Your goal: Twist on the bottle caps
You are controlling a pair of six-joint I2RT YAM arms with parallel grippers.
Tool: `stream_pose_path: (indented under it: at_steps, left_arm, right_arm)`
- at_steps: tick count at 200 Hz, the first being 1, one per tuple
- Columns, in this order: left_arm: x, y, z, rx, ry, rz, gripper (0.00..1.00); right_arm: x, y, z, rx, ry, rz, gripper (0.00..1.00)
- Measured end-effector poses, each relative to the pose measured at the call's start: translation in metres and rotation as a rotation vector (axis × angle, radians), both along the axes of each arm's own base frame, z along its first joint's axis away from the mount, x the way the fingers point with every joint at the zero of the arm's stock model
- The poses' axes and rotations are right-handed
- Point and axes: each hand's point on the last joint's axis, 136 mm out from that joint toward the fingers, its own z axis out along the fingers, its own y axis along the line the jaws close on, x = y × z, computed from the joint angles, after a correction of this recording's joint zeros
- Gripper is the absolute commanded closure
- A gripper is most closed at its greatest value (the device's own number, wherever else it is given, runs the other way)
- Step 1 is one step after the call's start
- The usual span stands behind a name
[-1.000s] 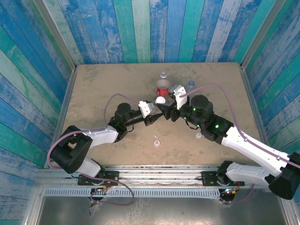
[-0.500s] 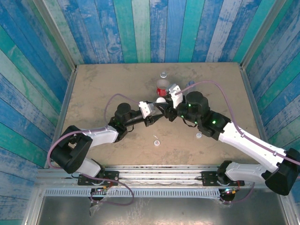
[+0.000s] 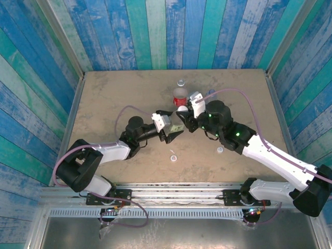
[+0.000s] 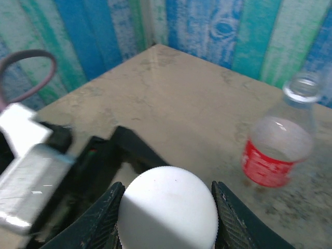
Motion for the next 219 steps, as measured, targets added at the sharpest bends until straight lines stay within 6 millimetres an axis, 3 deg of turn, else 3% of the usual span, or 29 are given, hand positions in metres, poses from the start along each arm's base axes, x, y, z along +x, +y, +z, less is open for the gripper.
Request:
stream_pose_path:
  at_steps: [41,82,127,166,219]
  left_arm:
    - [-0.007,0.014,-0.018,-0.027,0.063,0.053,0.06]
    - [-0.003,0.017,-0.006,-0.075,0.040,0.081,0.06]
    - [0.001,0.016,0.001,-0.097,0.030,0.087,0.06]
    - [0.002,0.015,0.003,-0.100,0.025,0.087,0.06]
    - [0.005,0.016,-0.007,-0.063,0.040,0.108,0.06]
  right_arm:
    - [0.031,-0.074,-0.006,0.013,0.012,-0.260,0.74]
    - [0.053,-0.152,-0.025,-0.022,0.037,-0.515,0.75]
    - [0.083,-0.221,-0.039,-0.069,0.056,-0.704,0.75]
    - [0.132,-0.248,-0.060,-0.101,0.124,-0.746,0.74]
    - [0.210,-0.244,-0.062,-0.122,0.132,-0.698,0.74]
